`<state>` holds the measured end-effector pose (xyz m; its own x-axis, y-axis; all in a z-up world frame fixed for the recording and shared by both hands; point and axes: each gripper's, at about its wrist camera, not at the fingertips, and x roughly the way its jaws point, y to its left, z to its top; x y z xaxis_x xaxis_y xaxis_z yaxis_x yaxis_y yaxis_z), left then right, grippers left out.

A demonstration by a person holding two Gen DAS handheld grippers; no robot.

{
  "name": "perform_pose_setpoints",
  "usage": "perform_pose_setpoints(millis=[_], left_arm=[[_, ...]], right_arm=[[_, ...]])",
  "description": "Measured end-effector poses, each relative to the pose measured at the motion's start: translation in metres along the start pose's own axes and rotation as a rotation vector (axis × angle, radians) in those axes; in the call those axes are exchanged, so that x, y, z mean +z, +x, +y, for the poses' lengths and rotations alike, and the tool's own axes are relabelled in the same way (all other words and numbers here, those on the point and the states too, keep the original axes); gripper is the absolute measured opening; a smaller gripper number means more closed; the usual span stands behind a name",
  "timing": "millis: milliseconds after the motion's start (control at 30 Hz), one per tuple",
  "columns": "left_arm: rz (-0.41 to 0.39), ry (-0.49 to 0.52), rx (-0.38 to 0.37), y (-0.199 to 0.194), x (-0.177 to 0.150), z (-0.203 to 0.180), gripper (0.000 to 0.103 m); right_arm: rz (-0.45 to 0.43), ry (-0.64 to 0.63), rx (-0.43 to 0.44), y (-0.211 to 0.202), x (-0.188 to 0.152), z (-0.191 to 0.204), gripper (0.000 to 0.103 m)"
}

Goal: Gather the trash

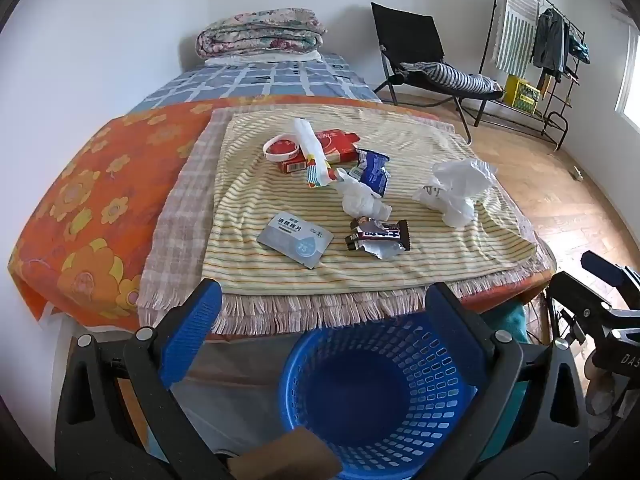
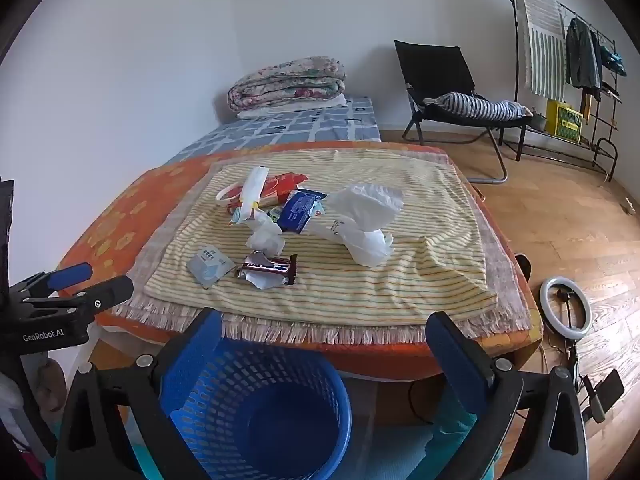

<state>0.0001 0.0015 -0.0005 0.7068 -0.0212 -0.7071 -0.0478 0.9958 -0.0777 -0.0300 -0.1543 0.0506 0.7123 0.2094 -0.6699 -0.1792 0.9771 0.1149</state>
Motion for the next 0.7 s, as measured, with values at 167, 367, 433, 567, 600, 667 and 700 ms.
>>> perform_pose_setpoints(millis=[167, 367, 433, 567, 600, 667, 700], left_arm=[[-0.006, 0.004, 0.012, -0.011, -0.005, 0.000, 0.103], [0.002, -0.002, 0.020, 0.000, -0.005, 0.000, 0.103], [0.004, -0.006, 0.019, 0.001, -0.006, 0.001, 0.103], [-0.001, -0.004, 0.015, -0.003, -0.006, 0.002, 0.103], [-0.002, -0.002, 0.016, -0.004, -0.007, 0.001, 0.103], [0.002, -0.010, 0.018, -0.002, -0.003, 0.004, 0.103], [0.002, -0.010, 0.018, -0.002, -0.003, 0.005, 0.103]], right_arm=[[0.012, 0.021, 0.032, 0.001, 0.003, -0.002, 0.103], [0.007, 0.012, 0.027, 0.000, 0.000, 0.001, 0.103], [0.011, 0.016, 0.028, 0.000, 0.001, 0.003, 0.103], [0.018, 0.016, 0.029, 0.002, 0.002, 0.006, 0.103], [0.019, 0.015, 0.029, 0.002, 0.002, 0.007, 0.103], [0.019, 0.016, 0.032, 0.003, 0.001, 0.006, 0.103], [0.019, 0.015, 0.032, 0.003, 0.001, 0.007, 0.103]])
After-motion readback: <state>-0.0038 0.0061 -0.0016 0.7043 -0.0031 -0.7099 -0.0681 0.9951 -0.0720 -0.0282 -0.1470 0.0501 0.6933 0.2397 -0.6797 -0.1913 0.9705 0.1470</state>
